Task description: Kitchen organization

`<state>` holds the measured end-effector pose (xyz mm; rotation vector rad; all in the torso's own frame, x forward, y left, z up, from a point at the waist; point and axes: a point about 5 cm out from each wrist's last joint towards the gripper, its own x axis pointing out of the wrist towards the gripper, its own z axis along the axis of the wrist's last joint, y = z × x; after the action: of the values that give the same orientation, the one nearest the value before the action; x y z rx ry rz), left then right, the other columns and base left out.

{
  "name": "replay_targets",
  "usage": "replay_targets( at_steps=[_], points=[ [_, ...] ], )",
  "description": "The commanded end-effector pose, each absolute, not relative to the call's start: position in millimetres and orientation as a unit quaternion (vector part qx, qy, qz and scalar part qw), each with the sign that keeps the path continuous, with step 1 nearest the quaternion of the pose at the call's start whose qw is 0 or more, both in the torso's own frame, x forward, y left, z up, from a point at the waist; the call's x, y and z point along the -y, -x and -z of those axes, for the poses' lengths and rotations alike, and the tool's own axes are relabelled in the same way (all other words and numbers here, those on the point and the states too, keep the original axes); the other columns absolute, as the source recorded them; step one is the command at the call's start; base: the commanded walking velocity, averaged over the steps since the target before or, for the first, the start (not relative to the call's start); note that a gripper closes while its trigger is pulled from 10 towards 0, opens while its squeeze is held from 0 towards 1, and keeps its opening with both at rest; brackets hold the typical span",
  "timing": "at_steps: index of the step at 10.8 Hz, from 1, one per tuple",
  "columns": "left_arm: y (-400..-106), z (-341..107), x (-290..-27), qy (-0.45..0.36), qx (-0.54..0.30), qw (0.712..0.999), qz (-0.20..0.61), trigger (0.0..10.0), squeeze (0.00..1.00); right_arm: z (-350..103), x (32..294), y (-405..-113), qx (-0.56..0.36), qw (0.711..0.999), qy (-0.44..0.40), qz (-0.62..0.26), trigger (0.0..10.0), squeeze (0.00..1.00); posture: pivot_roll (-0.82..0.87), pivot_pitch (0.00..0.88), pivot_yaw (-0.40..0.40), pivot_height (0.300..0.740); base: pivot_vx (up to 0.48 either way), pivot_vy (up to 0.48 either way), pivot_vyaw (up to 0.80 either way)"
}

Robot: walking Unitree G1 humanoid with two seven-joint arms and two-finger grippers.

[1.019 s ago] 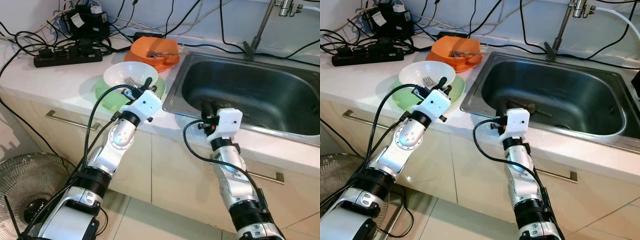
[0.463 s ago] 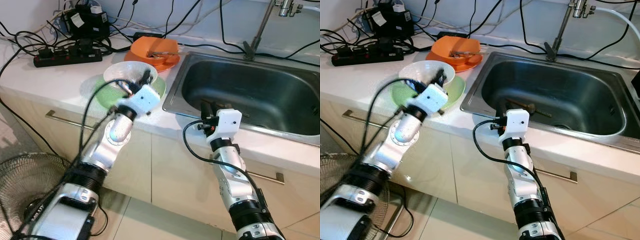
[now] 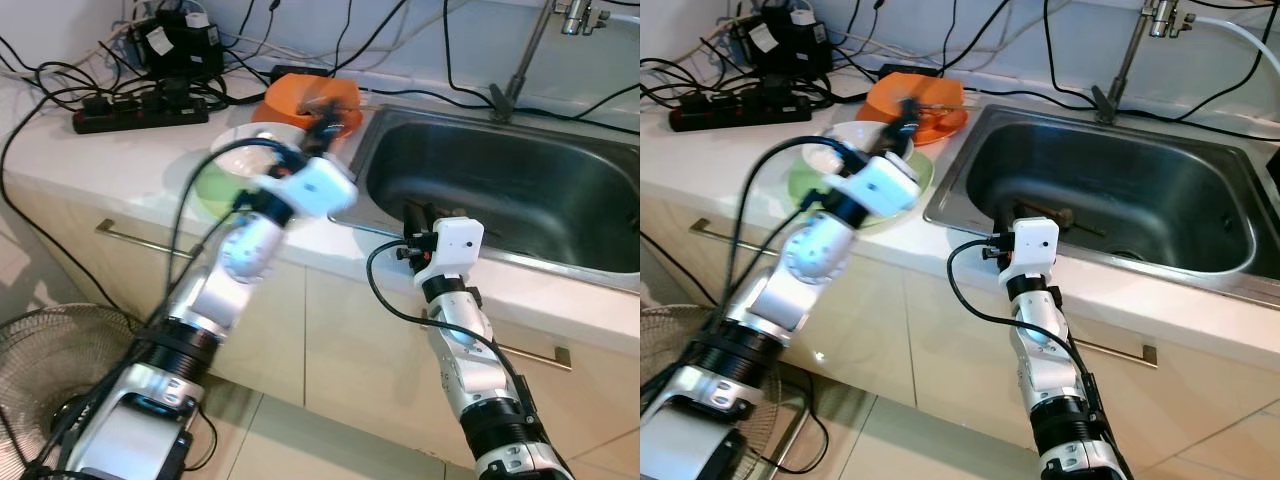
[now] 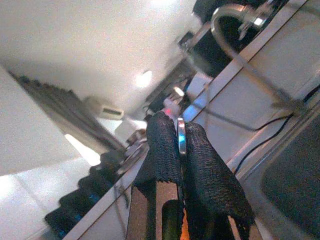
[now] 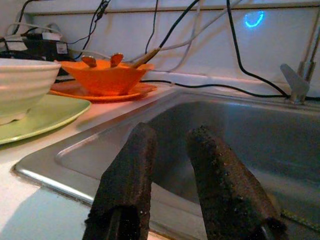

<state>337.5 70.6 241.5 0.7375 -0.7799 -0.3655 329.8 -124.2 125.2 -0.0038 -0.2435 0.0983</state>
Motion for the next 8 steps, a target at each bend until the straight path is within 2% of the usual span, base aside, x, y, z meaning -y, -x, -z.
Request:
replay_targets(
  at_steps=[1, 3, 4, 5, 8],
  points=[
    [-334, -247, -61, -0.331, 0.378, 0.841, 0.201, 10.0, 0.0, -131, 123, -334, 0.127, 0.99, 0.005, -0.052, 10.0, 1.0, 0.18, 0.001, -0.008, 0.74, 0.0, 0.0, 0.0],
    [-330, -243, -51, -0.273, 0.354, 0.859, 0.25, 10.0, 0.0, -140, 125, -336, 0.145, 0.988, 0.028, -0.054, 10.0, 1.0, 0.17, 0.014, -0.002, 0.74, 0.0, 0.0, 0.0],
    [-328, -239, -46, -0.254, 0.34, 0.863, 0.274, 10.0, 0.0, -149, 127, -338, 0.161, 0.984, 0.039, -0.059, 10.0, 0.0, 0.17, 0.018, 0.0, 0.74, 0.0, 0.0, 0.0],
    [-327, -236, -43, -0.244, 0.332, 0.863, 0.291, 10.0, 0.0, -155, 127, -338, 0.173, 0.982, 0.047, -0.064, 10.0, 0.0, 0.16, 0.019, 0.001, 0.74, 0.0, 0.0, 0.0],
    [-322, -238, -36, -0.142, 0.302, 0.879, 0.341, 10.0, 0.0, -179, 124, -342, 0.213, 0.972, 0.047, -0.083, 10.0, 0.0, 0.16, 0.03, -0.001, 0.74, 0.0, 0.0, 0.0]
  ],
)
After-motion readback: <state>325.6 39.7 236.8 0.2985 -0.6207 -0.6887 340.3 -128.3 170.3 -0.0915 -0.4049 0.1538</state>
